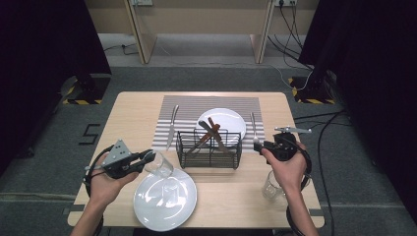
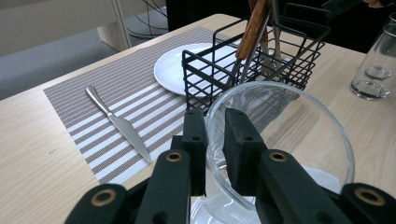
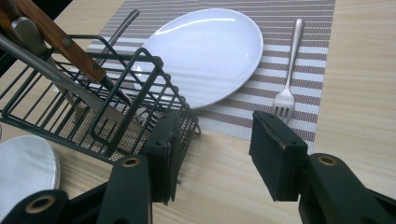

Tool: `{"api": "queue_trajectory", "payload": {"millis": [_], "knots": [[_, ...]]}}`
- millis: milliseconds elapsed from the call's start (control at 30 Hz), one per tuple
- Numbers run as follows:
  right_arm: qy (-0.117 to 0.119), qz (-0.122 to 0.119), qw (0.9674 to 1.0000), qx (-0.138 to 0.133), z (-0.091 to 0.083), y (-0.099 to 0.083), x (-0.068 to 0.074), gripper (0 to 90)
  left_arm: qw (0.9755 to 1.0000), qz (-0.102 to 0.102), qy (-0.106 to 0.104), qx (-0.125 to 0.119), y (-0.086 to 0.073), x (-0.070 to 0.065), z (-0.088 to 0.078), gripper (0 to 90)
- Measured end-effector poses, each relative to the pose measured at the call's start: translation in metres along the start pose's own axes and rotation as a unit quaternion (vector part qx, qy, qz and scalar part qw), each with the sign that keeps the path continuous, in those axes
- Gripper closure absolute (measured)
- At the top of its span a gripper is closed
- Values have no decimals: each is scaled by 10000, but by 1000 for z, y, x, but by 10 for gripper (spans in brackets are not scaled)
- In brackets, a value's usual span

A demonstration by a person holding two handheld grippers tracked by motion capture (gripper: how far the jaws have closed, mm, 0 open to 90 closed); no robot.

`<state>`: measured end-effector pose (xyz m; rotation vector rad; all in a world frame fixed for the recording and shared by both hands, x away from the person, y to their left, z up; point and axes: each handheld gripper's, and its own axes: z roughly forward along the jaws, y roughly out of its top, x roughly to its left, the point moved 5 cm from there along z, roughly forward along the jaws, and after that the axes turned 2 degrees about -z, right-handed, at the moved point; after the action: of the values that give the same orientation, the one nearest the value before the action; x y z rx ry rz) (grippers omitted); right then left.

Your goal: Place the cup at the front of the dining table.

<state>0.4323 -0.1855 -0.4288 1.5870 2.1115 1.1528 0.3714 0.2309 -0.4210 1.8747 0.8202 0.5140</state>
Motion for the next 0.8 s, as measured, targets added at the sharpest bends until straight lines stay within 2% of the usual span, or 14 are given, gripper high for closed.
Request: {"api": "queue_trajectory", "payload": {"millis": [800], "knots": [[9, 25, 10000, -7, 0, 0, 0, 529, 9999, -44, 142, -69, 4, 6, 7, 791]]}}
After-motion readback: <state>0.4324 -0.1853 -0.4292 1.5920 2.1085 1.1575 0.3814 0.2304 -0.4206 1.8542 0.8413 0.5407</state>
